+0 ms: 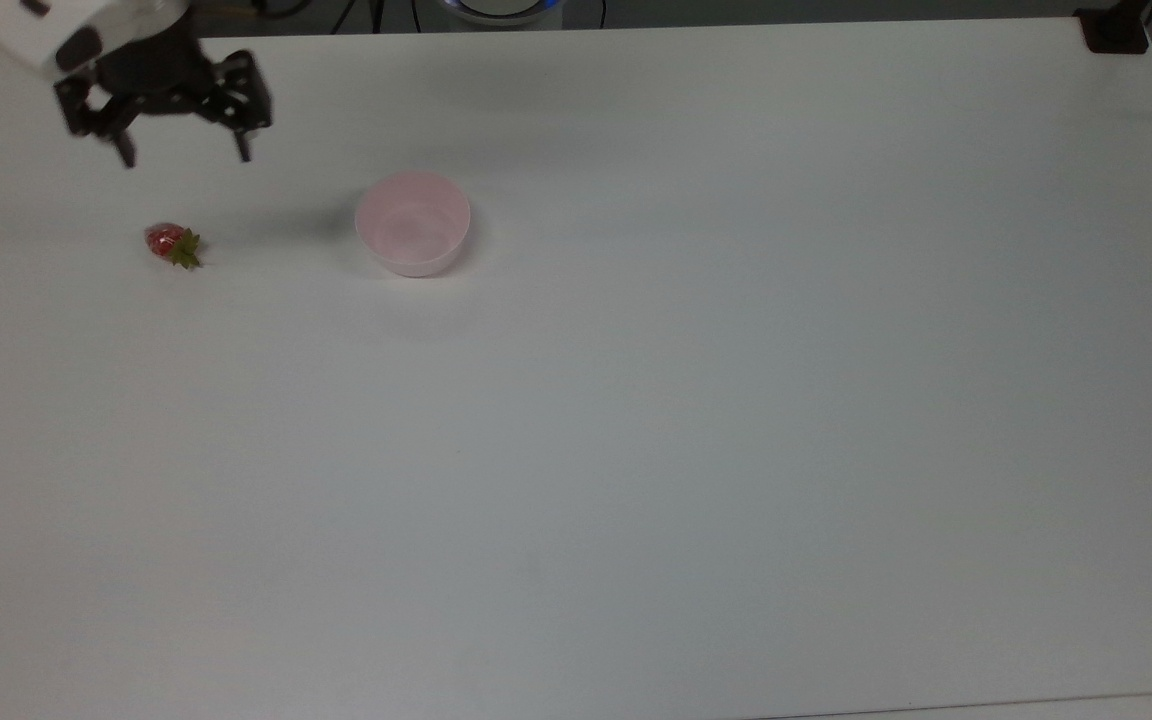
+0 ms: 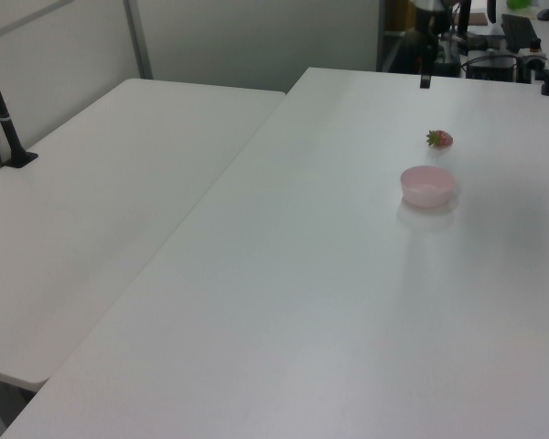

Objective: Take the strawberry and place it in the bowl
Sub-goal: 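Move the open gripper over the red strawberry and lower it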

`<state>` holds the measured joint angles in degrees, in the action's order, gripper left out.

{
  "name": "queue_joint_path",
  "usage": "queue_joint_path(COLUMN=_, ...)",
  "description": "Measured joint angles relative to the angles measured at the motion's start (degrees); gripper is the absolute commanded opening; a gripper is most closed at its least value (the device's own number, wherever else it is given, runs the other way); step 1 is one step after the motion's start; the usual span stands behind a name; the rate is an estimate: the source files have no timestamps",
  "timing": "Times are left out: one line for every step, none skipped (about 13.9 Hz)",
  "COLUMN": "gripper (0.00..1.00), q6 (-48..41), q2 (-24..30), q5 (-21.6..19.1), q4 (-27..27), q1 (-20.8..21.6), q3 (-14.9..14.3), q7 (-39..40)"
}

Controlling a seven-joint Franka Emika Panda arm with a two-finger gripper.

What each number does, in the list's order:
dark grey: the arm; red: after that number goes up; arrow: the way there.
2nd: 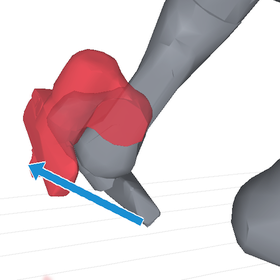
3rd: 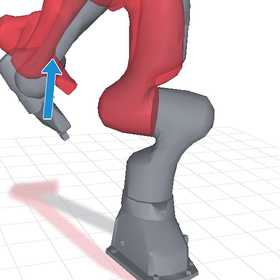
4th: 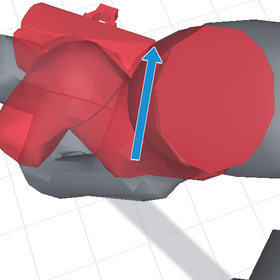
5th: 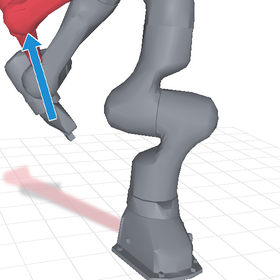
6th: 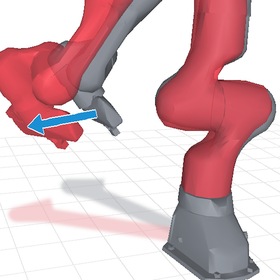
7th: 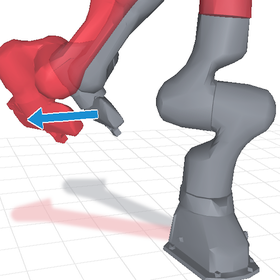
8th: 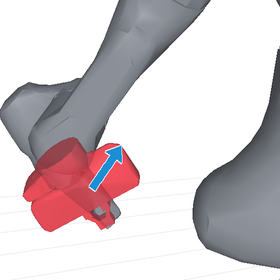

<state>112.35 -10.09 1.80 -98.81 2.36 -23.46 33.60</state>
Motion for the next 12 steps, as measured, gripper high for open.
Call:
queue_joint_path(gripper=1.0, q6=1.4, q2=-1.32, q5=0.0, q4=-0.67, q1=-0.14, q3=-1.47, q7=5.33)
queue_joint_path(gripper=1.0, q6=2.21, q2=-2.77, q5=0.0, q4=-1.31, q1=-0.3, q3=-2.81, q7=10.52)
queue_joint_path(gripper=1.0, q6=2.53, q2=-3.93, q5=0.0, q4=-1.62, q1=-0.5, q3=-3.57, q7=14.1)
queue_joint_path(gripper=1.0, q6=2.73, q2=-5.19, q5=0.0, q4=-1.83, q1=-0.65, q3=-4.13, q7=17.74)
queue_joint_path(gripper=1.0, q6=2.78, q2=-6.05, q5=0.0, q4=-1.88, q1=-0.75, q3=-4.34, q7=19.99)
queue_joint_path(gripper=0.99, q6=2.79, q2=-6.78, q5=0.01, q4=-1.95, q1=-0.86, q3=-4.43, q7=22.44)
queue_joint_path(gripper=0.97, q6=2.79, q2=-7.25, q5=0.18, q4=-2.12, q1=-1.03, q3=-4.46, q7=24.66)
queue_joint_path(gripper=0.93, q6=2.82, q2=-7.62, q5=0.29, q4=-2.35, q1=-1.34, q3=-4.47, q7=26.81)
queue_joint_path(gripper=0.9, q6=2.87, q2=-7.84, q5=0.35, q4=-2.51, q1=-1.71, q3=-4.48, q7=28.76)
queue_joint_path(gripper=0.88, q6=2.88, q2=-7.99, q5=0.36, q4=-2.57, q1=-1.89, q3=-4.48, q7=30.0)
queue_joint_path(gripper=0.88, q6=2.96, q2=-8.43, q5=0.37, q4=-2.64, q1=-1.95, q3=-4.48, q7=31.18)
queue_joint_path(gripper=0.88, q6=3.43, q2=-9.0, q5=0.37, q4=-2.68, q1=-1.91, q3=-4.42, q7=31.43)
